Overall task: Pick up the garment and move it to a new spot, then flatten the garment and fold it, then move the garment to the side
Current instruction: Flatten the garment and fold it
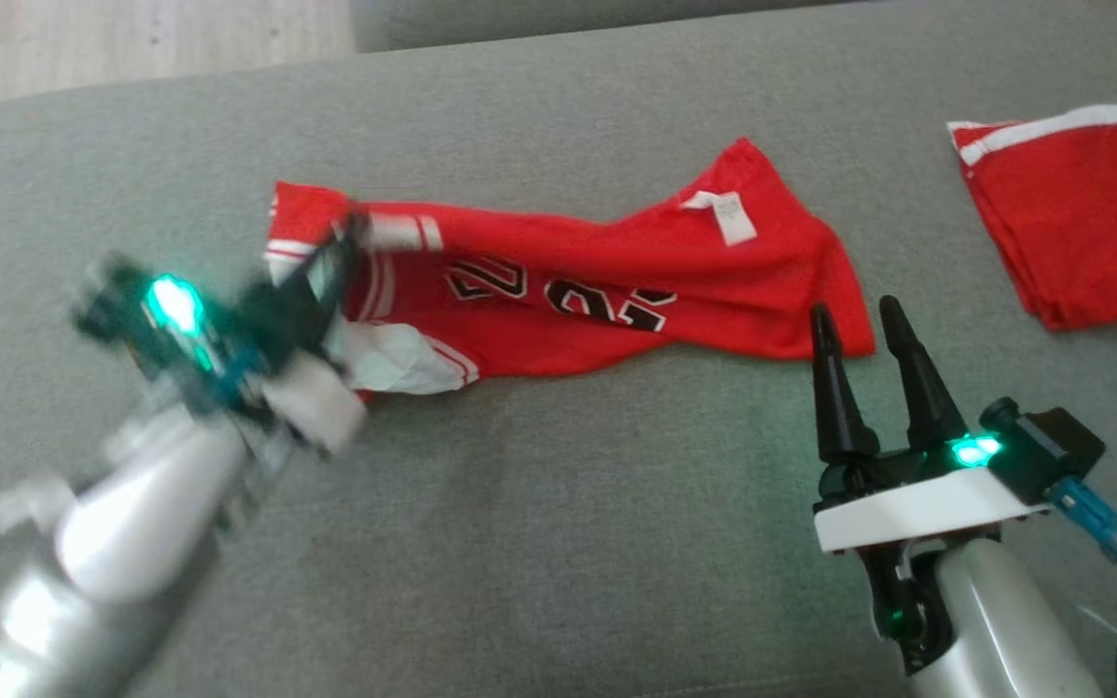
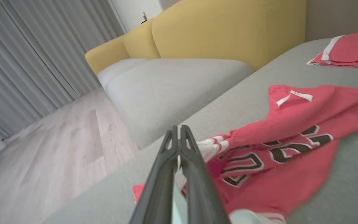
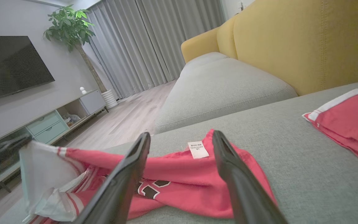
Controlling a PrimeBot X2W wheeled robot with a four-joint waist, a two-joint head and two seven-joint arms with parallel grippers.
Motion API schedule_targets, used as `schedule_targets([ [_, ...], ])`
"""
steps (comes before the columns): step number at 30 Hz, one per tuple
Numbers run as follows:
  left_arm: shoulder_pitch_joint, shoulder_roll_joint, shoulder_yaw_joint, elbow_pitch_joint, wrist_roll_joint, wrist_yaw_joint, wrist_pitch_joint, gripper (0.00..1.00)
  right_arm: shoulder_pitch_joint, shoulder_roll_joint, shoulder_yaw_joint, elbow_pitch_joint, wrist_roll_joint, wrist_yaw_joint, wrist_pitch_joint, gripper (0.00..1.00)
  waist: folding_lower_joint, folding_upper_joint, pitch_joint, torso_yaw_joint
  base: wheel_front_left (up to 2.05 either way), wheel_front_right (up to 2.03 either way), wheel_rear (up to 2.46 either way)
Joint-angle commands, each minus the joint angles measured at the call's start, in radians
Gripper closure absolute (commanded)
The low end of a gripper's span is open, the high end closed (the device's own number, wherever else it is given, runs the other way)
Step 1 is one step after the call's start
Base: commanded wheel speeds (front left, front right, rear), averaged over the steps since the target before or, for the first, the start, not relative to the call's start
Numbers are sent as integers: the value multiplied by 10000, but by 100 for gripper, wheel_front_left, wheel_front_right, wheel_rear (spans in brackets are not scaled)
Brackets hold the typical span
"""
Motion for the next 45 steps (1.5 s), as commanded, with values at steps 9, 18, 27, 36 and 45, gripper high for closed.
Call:
schedule_targets([
  [9, -3988, 1639, 371, 705, 268, -1823, 1980, 100, -735, -14, 642, -513, 389, -7, -107, 0, 1, 0, 920, -1149, 0, 0, 0],
  [18, -7116, 2158, -528, 2727, 546, -2252, 2806, 100, -1111, -14, 1074, -786, 884, -7, -107, 0, 1, 0, 2057, -2431, 0, 0, 0],
  [27, -9083, 1389, -206, 5286, 618, -1582, 1300, 0, -1199, -14, 1246, -978, 1033, -7, -107, 0, 1, 0, 2530, -2630, 0, 0, 0],
  [36, -8106, 512, 51, 5938, -121, -1525, -782, 0, -1152, -14, 854, -746, 550, -7, -107, 0, 1, 0, 1780, -1531, 0, 0, 0],
  [45, -5097, -207, 527, 4764, -1295, -1303, -1940, 0, -738, -14, 107, -370, -59, -7, -107, 0, 1, 0, 300, 74, 0, 0, 0],
])
